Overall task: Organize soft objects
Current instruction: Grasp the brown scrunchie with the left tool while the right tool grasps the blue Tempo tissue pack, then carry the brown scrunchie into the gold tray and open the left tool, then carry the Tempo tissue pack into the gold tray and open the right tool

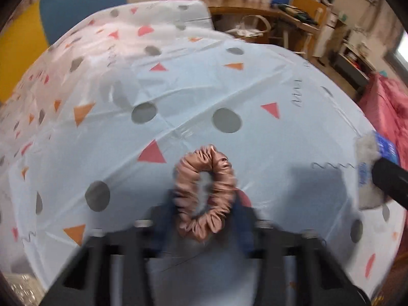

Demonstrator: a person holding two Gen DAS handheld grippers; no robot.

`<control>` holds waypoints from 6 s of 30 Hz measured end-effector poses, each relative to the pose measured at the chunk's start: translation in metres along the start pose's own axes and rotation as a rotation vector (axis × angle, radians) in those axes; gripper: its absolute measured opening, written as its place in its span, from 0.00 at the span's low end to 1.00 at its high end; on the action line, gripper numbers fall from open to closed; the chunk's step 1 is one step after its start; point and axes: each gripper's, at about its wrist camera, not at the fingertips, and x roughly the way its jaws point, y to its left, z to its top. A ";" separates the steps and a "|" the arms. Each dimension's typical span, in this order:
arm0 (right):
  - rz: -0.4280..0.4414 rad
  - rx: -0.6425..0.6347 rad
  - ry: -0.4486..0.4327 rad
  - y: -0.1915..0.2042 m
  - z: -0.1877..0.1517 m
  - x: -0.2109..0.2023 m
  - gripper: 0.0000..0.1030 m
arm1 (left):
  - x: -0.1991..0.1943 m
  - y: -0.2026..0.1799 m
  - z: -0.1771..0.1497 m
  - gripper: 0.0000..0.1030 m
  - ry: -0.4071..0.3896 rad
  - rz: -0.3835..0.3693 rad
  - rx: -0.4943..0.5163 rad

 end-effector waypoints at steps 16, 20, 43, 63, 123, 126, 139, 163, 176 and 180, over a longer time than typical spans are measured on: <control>0.161 -0.467 0.153 0.091 -0.050 0.027 0.70 | -0.121 0.109 0.005 0.16 -0.089 0.112 -0.236; 0.184 -0.599 0.140 0.112 -0.071 0.024 0.70 | -0.168 0.164 -0.003 0.16 -0.133 0.175 -0.351; 0.170 -0.720 0.161 0.134 -0.100 0.028 0.69 | -0.358 0.355 -0.289 0.17 -0.323 0.506 -0.709; 0.055 -0.669 0.149 0.144 -0.113 0.024 0.70 | -0.333 0.333 -0.462 0.18 -0.287 0.633 -0.839; 0.589 -1.013 -0.138 0.413 -0.212 -0.191 0.69 | -0.344 0.317 -0.482 0.68 -0.358 0.620 -0.832; 0.643 -1.101 -0.075 0.433 -0.260 -0.197 0.69 | -0.350 0.320 -0.487 0.68 -0.368 0.628 -0.854; 0.539 -1.217 0.180 0.486 -0.397 -0.115 0.69 | -0.361 0.323 -0.502 0.71 -0.373 0.658 -0.891; 0.535 -1.100 -0.100 0.441 -0.371 -0.167 0.83 | -0.376 0.296 -0.488 0.96 -0.416 0.686 -0.848; 0.436 -0.858 -0.201 0.348 -0.341 -0.191 0.83 | -0.371 0.250 -0.459 1.00 -0.456 0.618 -0.770; 0.427 -0.820 -0.208 0.333 -0.338 -0.190 0.83 | -0.368 0.240 -0.452 1.00 -0.455 0.600 -0.752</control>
